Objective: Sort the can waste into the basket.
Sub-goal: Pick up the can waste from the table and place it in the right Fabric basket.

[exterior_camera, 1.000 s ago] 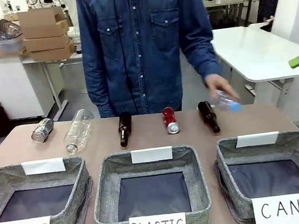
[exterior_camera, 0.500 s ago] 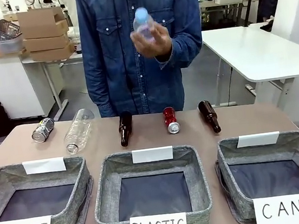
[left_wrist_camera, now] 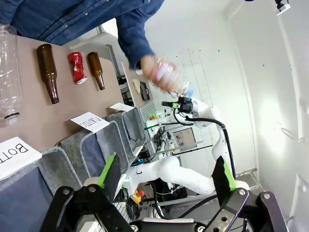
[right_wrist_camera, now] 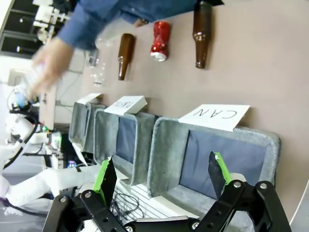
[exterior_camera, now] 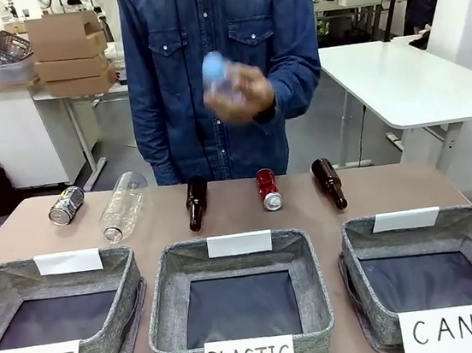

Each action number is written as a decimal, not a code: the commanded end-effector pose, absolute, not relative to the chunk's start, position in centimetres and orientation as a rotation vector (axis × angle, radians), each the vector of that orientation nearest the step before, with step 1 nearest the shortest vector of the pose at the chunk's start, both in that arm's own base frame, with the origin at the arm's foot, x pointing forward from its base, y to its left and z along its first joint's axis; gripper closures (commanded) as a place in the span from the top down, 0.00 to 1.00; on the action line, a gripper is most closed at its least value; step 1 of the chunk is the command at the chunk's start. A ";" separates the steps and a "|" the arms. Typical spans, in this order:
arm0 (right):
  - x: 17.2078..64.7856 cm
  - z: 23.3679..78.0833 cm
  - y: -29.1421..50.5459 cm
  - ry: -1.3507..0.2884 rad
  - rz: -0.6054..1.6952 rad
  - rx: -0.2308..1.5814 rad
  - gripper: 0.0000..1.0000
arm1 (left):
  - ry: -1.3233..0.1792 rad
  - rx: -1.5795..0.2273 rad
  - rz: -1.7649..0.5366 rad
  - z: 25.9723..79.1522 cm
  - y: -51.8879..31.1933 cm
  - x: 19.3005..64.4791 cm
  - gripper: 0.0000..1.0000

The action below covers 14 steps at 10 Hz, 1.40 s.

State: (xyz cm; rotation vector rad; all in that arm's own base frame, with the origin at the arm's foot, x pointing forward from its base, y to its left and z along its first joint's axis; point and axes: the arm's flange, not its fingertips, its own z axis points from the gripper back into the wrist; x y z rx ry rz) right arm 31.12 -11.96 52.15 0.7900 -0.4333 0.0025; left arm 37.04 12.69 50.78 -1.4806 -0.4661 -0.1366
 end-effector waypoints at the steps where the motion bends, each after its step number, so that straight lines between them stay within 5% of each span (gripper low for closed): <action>1: 31.7 52.2 -10.3 -0.462 0.023 0.806 1.00 | -0.490 -1.496 -0.156 50.9 12.6 37.1 1.00; 14: 31.0 53.3 -9.3 -0.515 0.047 0.786 1.00 | -0.490 -1.496 -0.156 50.9 12.6 37.1 1.00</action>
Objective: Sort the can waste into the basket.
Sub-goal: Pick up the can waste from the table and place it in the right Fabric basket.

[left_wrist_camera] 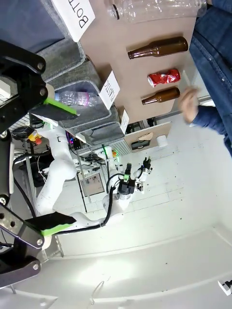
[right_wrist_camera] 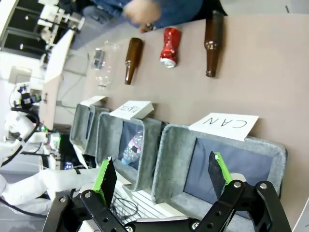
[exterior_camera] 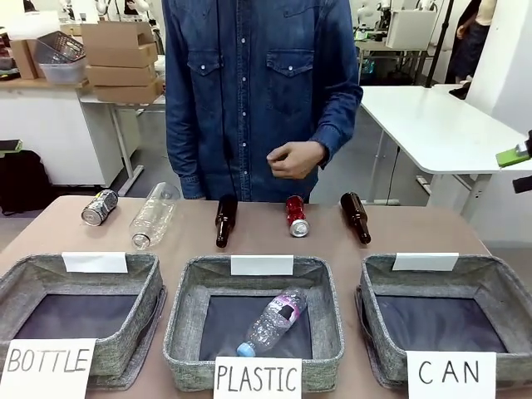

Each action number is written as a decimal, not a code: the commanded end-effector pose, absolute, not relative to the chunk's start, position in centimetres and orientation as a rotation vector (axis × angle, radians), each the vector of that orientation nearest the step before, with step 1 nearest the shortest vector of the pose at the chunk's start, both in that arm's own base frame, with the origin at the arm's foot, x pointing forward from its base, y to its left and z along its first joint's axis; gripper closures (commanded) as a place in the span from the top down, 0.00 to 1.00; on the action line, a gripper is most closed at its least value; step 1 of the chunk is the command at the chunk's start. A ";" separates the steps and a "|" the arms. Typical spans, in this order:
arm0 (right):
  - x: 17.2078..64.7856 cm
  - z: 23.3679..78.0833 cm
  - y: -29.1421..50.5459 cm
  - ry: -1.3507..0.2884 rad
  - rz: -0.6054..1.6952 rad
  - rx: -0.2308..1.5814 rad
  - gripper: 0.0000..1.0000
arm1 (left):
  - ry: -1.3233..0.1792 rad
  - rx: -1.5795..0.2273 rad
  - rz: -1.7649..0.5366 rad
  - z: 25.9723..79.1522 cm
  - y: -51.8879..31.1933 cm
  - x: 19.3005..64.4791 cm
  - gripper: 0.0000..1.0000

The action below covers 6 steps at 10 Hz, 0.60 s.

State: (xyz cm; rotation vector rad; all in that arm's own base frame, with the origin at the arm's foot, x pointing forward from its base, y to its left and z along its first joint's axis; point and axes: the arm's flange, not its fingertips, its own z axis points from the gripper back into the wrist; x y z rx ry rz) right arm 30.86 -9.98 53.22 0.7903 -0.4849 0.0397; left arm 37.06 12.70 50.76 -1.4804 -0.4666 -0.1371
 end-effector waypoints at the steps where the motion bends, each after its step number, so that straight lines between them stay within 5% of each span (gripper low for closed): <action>1: 32.8 53.8 -6.8 -0.525 0.065 0.735 1.00 | -0.490 -1.496 -0.156 50.9 12.6 37.1 1.00; 6: 45.5 52.3 11.6 -0.382 0.179 0.479 1.00 | -0.490 -1.496 -0.156 50.9 12.6 37.1 1.00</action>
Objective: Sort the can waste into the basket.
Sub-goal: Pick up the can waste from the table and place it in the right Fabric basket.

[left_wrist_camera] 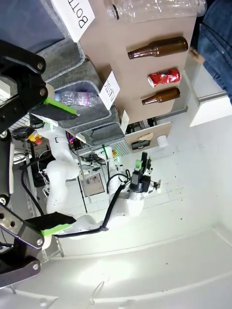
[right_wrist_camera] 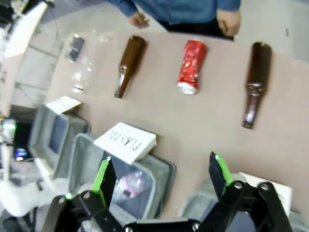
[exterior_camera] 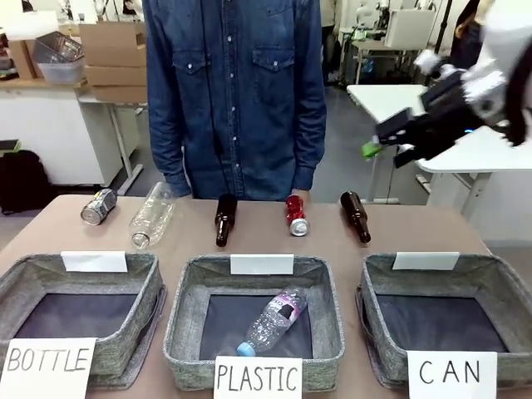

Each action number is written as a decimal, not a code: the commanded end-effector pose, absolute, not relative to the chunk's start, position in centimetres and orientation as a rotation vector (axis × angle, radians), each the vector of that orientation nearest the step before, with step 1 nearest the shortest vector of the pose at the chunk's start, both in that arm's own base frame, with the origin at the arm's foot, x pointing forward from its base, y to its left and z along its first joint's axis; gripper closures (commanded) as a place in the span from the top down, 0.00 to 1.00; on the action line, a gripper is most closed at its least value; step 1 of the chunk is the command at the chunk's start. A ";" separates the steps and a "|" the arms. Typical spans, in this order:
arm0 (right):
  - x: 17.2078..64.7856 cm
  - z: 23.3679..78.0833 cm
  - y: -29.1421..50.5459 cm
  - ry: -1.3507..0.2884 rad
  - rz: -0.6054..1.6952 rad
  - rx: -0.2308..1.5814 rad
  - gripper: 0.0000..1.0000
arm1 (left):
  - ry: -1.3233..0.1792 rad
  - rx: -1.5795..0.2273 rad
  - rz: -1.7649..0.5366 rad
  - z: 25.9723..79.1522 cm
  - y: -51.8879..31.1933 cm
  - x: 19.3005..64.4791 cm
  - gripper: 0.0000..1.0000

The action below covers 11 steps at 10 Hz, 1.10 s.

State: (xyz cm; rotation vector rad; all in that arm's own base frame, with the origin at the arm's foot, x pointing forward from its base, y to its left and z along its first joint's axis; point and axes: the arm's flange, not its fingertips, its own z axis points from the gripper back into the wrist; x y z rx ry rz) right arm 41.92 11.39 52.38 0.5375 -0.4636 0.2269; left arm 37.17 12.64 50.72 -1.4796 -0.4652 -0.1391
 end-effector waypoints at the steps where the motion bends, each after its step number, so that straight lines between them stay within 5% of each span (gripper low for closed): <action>1: 47.2 50.0 15.8 -0.334 0.167 0.419 1.00 | -0.490 -1.496 -0.156 50.9 12.6 37.1 1.00; 7: 49.1 44.6 17.5 -0.345 0.078 0.396 1.00 | -0.490 -1.496 -0.156 50.9 12.6 37.1 1.00; 11: 56.7 41.2 22.0 -0.340 0.101 0.336 1.00 | -0.490 -1.496 -0.156 50.9 12.6 37.1 1.00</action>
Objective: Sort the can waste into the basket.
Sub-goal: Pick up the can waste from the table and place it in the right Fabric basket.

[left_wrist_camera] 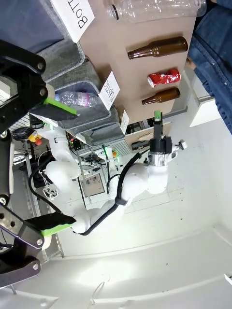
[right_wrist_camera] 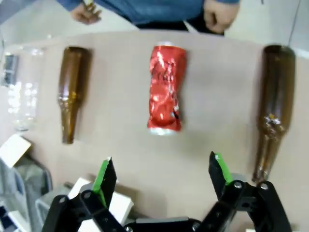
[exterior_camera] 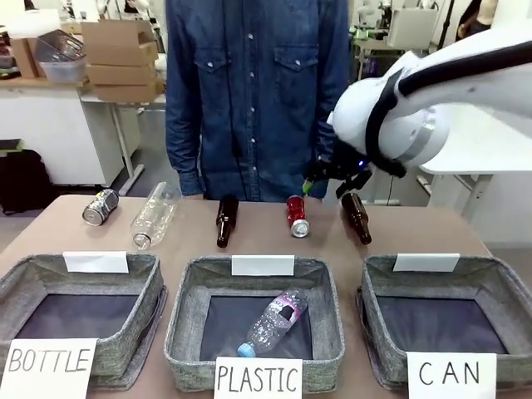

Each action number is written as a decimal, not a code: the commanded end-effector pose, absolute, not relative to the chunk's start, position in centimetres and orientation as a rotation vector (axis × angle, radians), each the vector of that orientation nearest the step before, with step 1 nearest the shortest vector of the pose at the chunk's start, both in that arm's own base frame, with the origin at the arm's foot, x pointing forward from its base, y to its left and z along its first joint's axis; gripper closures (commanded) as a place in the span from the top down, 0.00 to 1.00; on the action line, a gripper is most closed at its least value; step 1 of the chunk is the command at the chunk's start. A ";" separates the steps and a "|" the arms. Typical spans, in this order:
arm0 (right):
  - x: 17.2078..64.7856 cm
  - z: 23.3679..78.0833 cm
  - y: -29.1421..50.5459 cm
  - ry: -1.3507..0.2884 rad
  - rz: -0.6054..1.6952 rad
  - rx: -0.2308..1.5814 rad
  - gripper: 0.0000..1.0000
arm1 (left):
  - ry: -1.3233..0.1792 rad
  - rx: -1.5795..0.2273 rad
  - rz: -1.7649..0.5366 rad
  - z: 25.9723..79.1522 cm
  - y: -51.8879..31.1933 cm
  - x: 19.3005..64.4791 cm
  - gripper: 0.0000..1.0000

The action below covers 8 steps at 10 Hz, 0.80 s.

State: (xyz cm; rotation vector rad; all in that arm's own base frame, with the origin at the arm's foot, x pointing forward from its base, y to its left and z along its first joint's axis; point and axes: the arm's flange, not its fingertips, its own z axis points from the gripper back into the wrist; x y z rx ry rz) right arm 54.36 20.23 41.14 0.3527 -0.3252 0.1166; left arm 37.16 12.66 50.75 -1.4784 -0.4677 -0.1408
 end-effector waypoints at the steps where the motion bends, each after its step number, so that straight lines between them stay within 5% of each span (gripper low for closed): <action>1: 58.1 40.2 23.5 -0.321 0.095 0.305 1.00 | -0.490 -1.496 -0.156 50.9 12.6 37.1 1.00; 8: 62.9 32.7 29.9 -0.189 0.113 0.093 1.00 | -0.490 -1.496 -0.156 50.9 12.6 37.1 1.00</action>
